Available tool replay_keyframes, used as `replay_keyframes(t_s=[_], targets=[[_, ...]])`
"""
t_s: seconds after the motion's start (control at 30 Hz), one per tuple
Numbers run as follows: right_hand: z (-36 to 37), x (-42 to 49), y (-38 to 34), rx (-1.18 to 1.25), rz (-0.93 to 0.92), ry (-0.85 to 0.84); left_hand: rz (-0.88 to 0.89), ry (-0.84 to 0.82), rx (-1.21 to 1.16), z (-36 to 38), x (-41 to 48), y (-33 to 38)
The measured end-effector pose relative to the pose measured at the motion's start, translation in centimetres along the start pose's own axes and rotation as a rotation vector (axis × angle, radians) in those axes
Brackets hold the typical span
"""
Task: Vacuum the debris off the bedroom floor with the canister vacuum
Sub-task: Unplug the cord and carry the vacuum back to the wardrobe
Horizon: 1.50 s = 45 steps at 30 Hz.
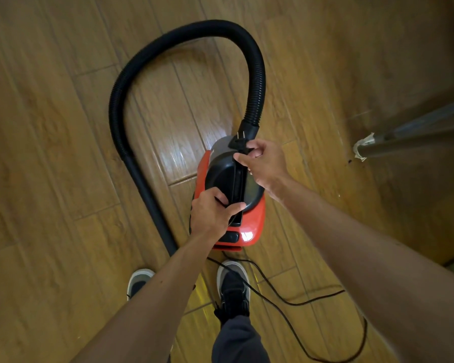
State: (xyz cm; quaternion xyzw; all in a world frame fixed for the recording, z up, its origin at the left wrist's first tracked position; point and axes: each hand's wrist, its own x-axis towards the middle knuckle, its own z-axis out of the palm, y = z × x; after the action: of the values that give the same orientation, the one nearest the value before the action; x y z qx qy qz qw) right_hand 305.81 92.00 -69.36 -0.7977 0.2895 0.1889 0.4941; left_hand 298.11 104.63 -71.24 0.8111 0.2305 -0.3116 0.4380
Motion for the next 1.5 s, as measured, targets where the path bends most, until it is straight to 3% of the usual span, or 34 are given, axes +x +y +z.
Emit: replay_keyframes(t_s=[0.13,0.37,0.53,0.77,1.03,1.17,1.37,1.5], targets=[[-0.3,-2.3,0.6,0.055,0.066,0.024,-0.015,0.006,0.029,0.0,-0.7,-0.2],[0.8,-4.3,1.8,0.29,0.39,-0.114,-0.016,-0.004,0.027,0.0,-0.7,0.2],[1.0,-4.3,1.2,0.264,0.285,-0.146,-0.004,0.009,0.024,0.1,-0.6,-0.1],[3.7,-4.5,0.4,-0.263,0.167,-0.081,0.036,0.011,-0.012,0.2,-1.2,-0.9],[4.8,-4.9,0.3,-0.452,0.117,0.037,0.152,0.022,-0.029,-4.3,-2.2,-4.7],[5.1,-5.0,1.0,-0.491,0.069,0.091,0.127,0.151,0.191,-6.8,-1.1,-8.9],[4.5,-4.7,2.7,-0.57,-0.114,0.092,0.068,0.121,0.804,-7.9,3.4,-14.9],[4.2,-4.3,3.2,-0.566,-0.183,0.055,-0.068,0.143,0.723,-7.4,6.8,-16.7]])
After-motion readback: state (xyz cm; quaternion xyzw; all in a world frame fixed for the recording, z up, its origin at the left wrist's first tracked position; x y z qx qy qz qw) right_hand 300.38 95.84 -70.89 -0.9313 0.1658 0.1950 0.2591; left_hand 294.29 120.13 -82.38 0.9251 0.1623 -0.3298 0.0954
